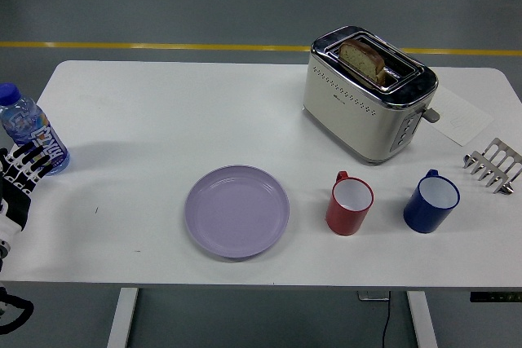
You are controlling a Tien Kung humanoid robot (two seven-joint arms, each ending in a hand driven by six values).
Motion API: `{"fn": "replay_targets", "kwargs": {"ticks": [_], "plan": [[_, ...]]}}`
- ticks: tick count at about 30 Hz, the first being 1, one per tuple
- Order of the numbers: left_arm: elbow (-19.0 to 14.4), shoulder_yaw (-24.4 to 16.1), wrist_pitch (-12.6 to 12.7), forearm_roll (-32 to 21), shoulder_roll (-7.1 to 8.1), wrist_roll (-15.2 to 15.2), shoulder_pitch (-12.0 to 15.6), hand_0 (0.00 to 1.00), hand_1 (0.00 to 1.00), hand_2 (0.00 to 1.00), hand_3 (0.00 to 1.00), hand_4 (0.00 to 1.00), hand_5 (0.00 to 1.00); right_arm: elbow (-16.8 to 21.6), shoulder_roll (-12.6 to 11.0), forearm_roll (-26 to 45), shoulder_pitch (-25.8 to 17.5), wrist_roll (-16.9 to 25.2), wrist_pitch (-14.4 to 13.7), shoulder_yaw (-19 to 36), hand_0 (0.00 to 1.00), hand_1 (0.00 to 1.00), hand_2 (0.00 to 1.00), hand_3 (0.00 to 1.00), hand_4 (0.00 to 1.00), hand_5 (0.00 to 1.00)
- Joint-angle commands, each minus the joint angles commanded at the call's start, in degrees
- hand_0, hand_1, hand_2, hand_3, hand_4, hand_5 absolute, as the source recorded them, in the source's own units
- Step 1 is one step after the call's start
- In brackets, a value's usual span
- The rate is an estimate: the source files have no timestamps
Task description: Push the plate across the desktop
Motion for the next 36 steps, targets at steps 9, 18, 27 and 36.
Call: {"fn": "replay_targets", "kwargs": {"ticks": [9,18,27,36], "plan": [[-1.3,-1.0,-4.1,-6.6,-0.71,3.4,0.9,0.692,0.685,0.672,0.639,0.468,0.998,0.0,-0.1,-0.5,0.1,0.0,0.0,0.3,0.655,0.653,0.712,0.614,0.436,0.262],[-1.8,-0.9,-5.8,-8.8,-1.15,5.3,1.1,0.69,0.686,0.672,0.638,0.469,0.998,0.0,-0.1,-0.1,0.0,0.0,0.0,0.1,0.656,0.654,0.712,0.614,0.436,0.262],[-1.5,-0.6,-5.8,-8.4,-1.22,5.2,1.1,0.686,0.683,0.671,0.637,0.465,0.998,0.0,-0.1,0.3,-0.5,0.1,0.1,-0.3,0.656,0.654,0.713,0.614,0.434,0.261],[-1.5,-0.5,-5.9,-8.1,-1.31,5.2,1.3,0.687,0.682,0.669,0.636,0.464,0.998,0.0,-0.1,0.5,-0.8,0.1,0.1,-0.6,0.655,0.654,0.714,0.614,0.434,0.26]]}}
